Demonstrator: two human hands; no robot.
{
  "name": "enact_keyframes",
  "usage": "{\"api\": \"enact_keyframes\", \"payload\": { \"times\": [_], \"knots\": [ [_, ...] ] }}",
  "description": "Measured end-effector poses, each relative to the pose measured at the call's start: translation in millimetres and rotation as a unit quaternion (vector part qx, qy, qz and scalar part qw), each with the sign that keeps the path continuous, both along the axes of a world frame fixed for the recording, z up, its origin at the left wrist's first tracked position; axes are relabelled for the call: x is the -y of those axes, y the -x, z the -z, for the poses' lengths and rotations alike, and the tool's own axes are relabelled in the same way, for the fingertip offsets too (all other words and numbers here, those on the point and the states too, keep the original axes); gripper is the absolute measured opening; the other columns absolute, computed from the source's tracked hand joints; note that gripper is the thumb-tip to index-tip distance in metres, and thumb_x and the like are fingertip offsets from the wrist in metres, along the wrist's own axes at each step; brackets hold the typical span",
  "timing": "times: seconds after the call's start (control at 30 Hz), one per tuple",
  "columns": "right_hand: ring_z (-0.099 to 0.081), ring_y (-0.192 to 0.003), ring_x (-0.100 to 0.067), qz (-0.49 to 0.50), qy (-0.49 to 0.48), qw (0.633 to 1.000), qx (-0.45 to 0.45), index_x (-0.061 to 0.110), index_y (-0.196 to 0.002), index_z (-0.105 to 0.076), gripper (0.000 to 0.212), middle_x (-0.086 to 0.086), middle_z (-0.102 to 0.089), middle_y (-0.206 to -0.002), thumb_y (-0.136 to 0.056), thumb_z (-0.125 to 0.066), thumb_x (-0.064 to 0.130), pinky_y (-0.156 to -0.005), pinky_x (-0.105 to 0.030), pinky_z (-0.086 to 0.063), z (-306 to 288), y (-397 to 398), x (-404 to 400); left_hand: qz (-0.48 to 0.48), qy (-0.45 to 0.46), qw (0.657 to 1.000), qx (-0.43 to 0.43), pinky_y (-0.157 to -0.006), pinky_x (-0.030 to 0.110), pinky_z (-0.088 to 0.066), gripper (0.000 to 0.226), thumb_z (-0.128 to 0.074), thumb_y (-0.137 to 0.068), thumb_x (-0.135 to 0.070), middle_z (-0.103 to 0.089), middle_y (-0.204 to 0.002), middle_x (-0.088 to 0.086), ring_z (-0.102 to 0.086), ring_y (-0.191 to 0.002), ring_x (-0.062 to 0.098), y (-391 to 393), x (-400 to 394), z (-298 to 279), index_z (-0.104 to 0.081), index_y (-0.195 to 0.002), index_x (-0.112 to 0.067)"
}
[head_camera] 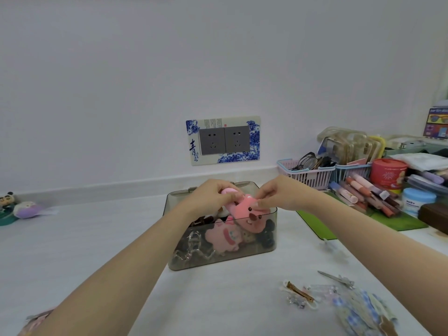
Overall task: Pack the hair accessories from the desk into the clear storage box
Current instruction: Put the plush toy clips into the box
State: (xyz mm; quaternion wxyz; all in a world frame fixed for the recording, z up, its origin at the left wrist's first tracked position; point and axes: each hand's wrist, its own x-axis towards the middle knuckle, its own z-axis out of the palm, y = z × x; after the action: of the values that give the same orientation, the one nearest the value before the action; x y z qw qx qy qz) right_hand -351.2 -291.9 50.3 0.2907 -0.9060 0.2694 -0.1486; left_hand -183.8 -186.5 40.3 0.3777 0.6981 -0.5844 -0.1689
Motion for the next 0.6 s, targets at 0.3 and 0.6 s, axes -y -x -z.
{"api": "enact_keyframes", "payload": {
  "times": [0.3, 0.6],
  "knots": [
    [-0.059, -0.084, -0.010, -0.022, 0.022, 0.996, -0.089, 0.020, -0.091, -0.077, 0.025, 0.006, -0.072, -0.089, -0.078, -0.070, 0.039, -0.066, -0.018, -0.042, -9.2, -6.9, -2.4, 0.058, -0.119, 0.991, -0.012, -0.080, 0.023, -0.046, 0.030, -0.037, -0.100, -0.027, -0.069, -0.095, -0.012, -0.066, -0.086, 0.005, 4.4, -7.4, 1.7, -0.066, -0.108, -0.026],
    [-0.056, -0.086, -0.014, -0.036, 0.068, 0.986, -0.149, 0.020, -0.088, -0.076, 0.016, 0.001, -0.072, -0.105, -0.080, -0.066, 0.030, -0.077, -0.026, -0.046, -12.5, -27.8, -9.6, 0.032, -0.179, 0.983, 0.016, -0.085, 0.020, -0.039, 0.024, -0.053, -0.094, -0.026, -0.069, -0.093, -0.014, -0.056, -0.085, 0.004, -13.7, -14.4, 9.5, -0.068, -0.112, -0.032]
  ]
}}
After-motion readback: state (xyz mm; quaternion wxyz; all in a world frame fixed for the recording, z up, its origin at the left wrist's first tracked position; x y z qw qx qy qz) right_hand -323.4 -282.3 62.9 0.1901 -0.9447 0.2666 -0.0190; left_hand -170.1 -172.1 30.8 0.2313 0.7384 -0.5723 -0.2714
